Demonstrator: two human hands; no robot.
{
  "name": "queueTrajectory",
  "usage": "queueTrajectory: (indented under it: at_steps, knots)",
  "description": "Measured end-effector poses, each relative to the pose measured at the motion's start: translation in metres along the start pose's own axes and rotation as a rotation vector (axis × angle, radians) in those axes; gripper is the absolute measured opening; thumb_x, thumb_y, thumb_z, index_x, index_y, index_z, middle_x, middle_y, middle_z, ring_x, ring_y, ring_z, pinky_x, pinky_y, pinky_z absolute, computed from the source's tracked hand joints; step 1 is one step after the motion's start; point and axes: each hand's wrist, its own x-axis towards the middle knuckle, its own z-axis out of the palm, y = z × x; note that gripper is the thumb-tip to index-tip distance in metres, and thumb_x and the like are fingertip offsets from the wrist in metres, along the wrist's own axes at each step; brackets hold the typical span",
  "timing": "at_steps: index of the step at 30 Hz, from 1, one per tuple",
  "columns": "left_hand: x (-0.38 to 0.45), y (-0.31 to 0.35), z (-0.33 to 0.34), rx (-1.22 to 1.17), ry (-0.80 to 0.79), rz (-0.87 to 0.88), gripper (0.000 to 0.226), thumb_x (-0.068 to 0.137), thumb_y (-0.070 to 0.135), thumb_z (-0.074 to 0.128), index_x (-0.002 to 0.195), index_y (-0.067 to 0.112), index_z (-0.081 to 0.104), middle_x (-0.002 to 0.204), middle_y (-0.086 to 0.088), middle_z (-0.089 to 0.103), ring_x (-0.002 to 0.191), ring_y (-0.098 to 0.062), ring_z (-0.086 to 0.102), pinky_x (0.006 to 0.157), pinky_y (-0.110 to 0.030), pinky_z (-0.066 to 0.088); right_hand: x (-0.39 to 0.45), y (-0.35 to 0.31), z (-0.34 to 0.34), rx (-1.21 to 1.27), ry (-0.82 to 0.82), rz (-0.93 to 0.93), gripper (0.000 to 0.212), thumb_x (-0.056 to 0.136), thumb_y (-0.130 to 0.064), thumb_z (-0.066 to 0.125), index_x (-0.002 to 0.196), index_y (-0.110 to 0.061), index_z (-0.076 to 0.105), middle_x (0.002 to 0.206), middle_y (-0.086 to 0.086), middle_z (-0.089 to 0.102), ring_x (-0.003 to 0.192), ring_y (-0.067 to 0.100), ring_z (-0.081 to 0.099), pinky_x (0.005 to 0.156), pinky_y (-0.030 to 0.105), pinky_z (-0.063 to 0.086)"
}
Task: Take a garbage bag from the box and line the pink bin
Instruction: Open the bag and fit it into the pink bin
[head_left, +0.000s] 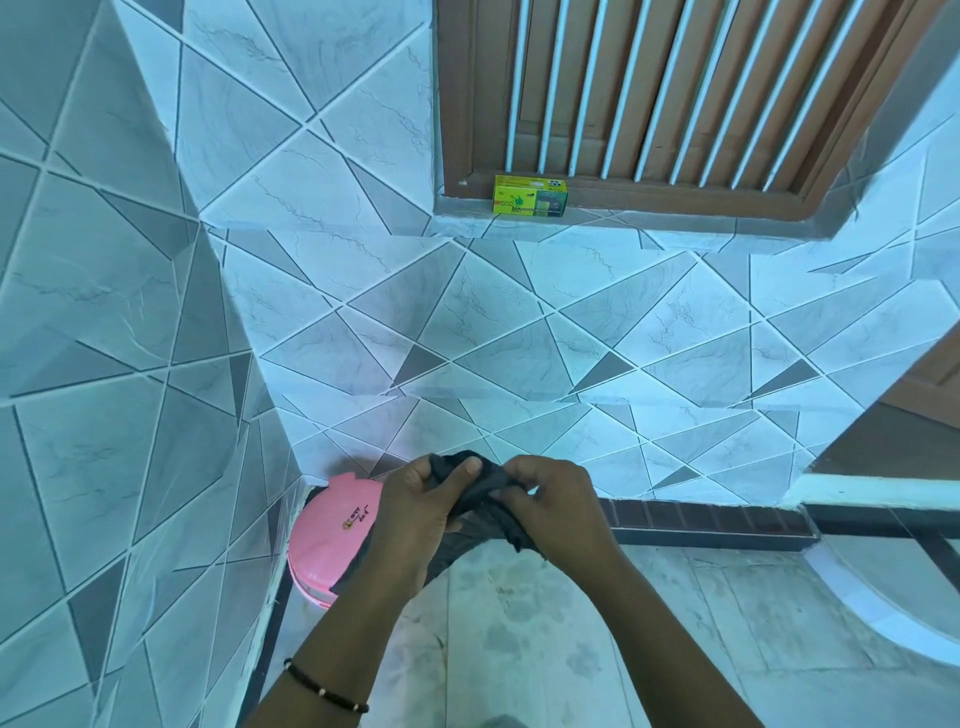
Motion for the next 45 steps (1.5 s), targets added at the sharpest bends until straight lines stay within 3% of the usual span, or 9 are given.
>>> queueTrajectory:
  at_steps: [7, 12, 16, 19, 23, 31, 36, 41, 45]
  knots:
    - [0.007, -0.003, -0.030, 0.047, 0.125, -0.016, 0.021, 0.086, 0.026, 0.063, 0.078, 0.008, 0.066, 0.048, 0.003, 0.058, 0.034, -0.004, 0.041, 0.035, -0.015, 0.033, 0.006, 0.012, -0.021, 0.780, 0.499, 0.337, 0.017, 0.091, -0.002, 0.054, 0.084, -0.008, 0.068, 0.061, 0.000, 0.065, 0.046, 0.013, 0.053, 0.045, 0.022, 0.051]
    - [0.005, -0.029, -0.036, 0.672, -0.030, 0.014, 0.012, 0.088, 0.024, 0.060, 0.077, 0.019, 0.061, 0.059, 0.010, 0.062, 0.055, -0.009, 0.056, 0.062, -0.038, 0.050, 0.005, 0.002, -0.008, 1.182, 0.553, 0.469, 0.022, 0.093, 0.002, 0.046, 0.078, -0.008, 0.058, 0.062, 0.003, 0.066, 0.054, 0.021, 0.064, 0.054, 0.030, 0.059]
    - [0.002, -0.026, -0.030, 0.807, 0.177, 0.362, 0.039, 0.088, 0.019, 0.055, 0.125, 0.014, 0.048, 0.124, -0.006, 0.055, 0.116, -0.023, 0.052, 0.098, -0.039, 0.044, 0.007, -0.005, -0.003, 0.863, 0.388, 0.426, 0.020, 0.093, -0.006, 0.049, 0.082, -0.008, 0.065, 0.070, 0.006, 0.066, 0.057, 0.018, 0.060, 0.049, 0.025, 0.052]
    - [-0.004, -0.003, -0.014, 0.605, -0.084, 0.395, 0.028, 0.086, 0.049, 0.046, 0.098, 0.029, 0.061, 0.090, 0.011, 0.067, 0.083, -0.007, 0.062, 0.078, -0.030, 0.051, 0.011, -0.013, 0.000, 0.769, 0.297, 0.393, 0.021, 0.093, -0.009, 0.049, 0.082, -0.003, 0.066, 0.074, 0.016, 0.066, 0.061, 0.025, 0.061, 0.051, 0.027, 0.051]
    - [-0.003, -0.014, -0.006, 0.967, -0.255, 0.451, 0.027, 0.083, 0.056, 0.050, 0.070, 0.032, 0.050, 0.054, 0.010, 0.053, 0.055, -0.012, 0.051, 0.056, -0.027, 0.040, 0.022, -0.018, -0.001, 0.770, 0.342, 0.395, 0.022, 0.095, -0.010, 0.045, 0.082, -0.002, 0.060, 0.076, 0.018, 0.060, 0.069, 0.028, 0.055, 0.061, 0.033, 0.048]
    - [0.001, -0.036, -0.026, 0.669, -0.038, 0.402, 0.041, 0.081, 0.055, 0.041, 0.075, 0.021, 0.064, 0.058, 0.001, 0.067, 0.058, -0.019, 0.065, 0.061, -0.042, 0.053, 0.033, -0.006, -0.024, 0.841, 0.577, 0.421, 0.027, 0.099, -0.017, 0.039, 0.079, -0.011, 0.056, 0.074, 0.007, 0.059, 0.066, 0.024, 0.057, 0.047, 0.028, 0.053]
    - [0.000, -0.033, -0.022, 0.770, -0.044, 0.485, 0.041, 0.078, 0.051, 0.055, 0.114, 0.032, 0.057, 0.113, 0.015, 0.056, 0.102, -0.004, 0.051, 0.091, -0.024, 0.042, 0.031, -0.005, -0.016, 0.646, 0.402, 0.378, 0.028, 0.096, -0.014, 0.042, 0.074, -0.012, 0.058, 0.072, 0.011, 0.062, 0.063, 0.025, 0.058, 0.055, 0.031, 0.051]
    - [0.001, -0.015, -0.001, 0.730, -0.302, 0.394, 0.009, 0.078, 0.031, 0.059, 0.076, 0.025, 0.065, 0.072, 0.013, 0.066, 0.070, -0.008, 0.062, 0.072, -0.025, 0.048, 0.030, -0.013, -0.002, 0.517, 0.232, 0.314, 0.021, 0.091, -0.013, 0.050, 0.079, -0.005, 0.065, 0.072, 0.014, 0.063, 0.065, 0.023, 0.057, 0.062, 0.033, 0.047]
    - [0.007, -0.019, -0.001, 0.555, -0.218, 0.289, 0.018, 0.078, 0.026, 0.055, 0.076, 0.015, 0.069, 0.068, -0.004, 0.071, 0.059, -0.014, 0.061, 0.065, -0.037, 0.054, 0.023, -0.013, -0.008, 0.705, 0.125, 0.290, 0.010, 0.091, -0.008, 0.056, 0.085, -0.003, 0.063, 0.070, 0.011, 0.064, 0.058, 0.017, 0.062, 0.052, 0.022, 0.053]
